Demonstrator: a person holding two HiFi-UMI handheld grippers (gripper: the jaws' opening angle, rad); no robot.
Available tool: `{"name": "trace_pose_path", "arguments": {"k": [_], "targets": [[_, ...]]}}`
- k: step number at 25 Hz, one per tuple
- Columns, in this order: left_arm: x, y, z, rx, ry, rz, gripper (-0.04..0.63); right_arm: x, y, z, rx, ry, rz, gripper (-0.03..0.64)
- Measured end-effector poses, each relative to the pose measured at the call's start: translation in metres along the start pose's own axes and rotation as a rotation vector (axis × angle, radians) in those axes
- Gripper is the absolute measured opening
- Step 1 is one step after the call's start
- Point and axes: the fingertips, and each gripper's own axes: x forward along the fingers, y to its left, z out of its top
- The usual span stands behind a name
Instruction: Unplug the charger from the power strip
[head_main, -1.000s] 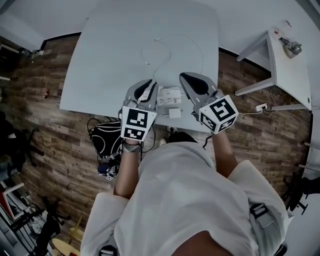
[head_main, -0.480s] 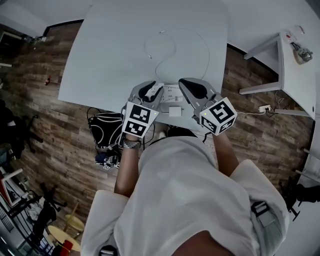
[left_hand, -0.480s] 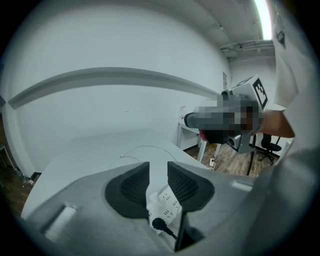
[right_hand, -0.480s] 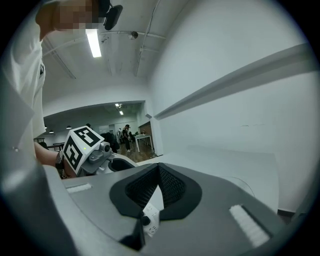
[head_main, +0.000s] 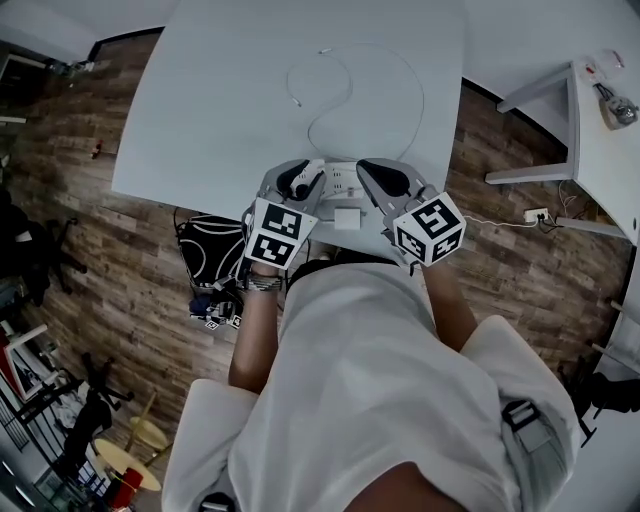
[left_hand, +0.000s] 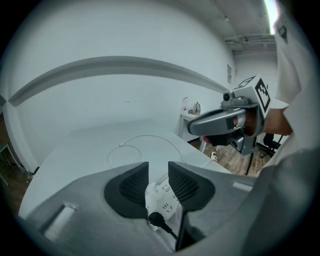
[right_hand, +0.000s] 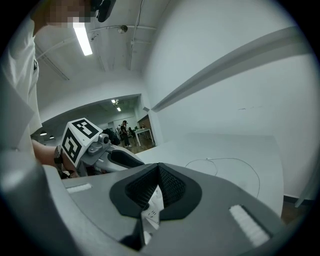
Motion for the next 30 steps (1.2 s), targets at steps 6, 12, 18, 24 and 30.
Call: {"name": "trace_pose_path", "arguments": {"k": [6, 12, 18, 24, 30], "targets": [[0.013, 0.001, -0.027, -0.047, 0.045, 0.015, 0.130, 0.006, 0.008, -0.029, 0.021, 0.053, 0.038, 0.002], [0.023, 0.000, -0.047, -0.080, 0.083, 0.028, 0.132, 0.016, 0.010, -0.052, 0.014, 0.106, 0.081, 0.002], [0.034, 0.000, -0.061, -0.109, 0.100, 0.027, 0.161, 0.035, 0.008, -0.090, 0.000, 0.205, 0.128, 0.002], [0.046, 0.006, -0.072, -0.128, 0.118, 0.031, 0.166, 0.051, -0.007, -0.125, 0.012, 0.274, 0.121, 0.002], [0.057, -0.005, -0.089, -0.158, 0.148, 0.020, 0.169, 0.064, -0.020, -0.145, 0.040, 0.300, 0.102, 0.002]]}}
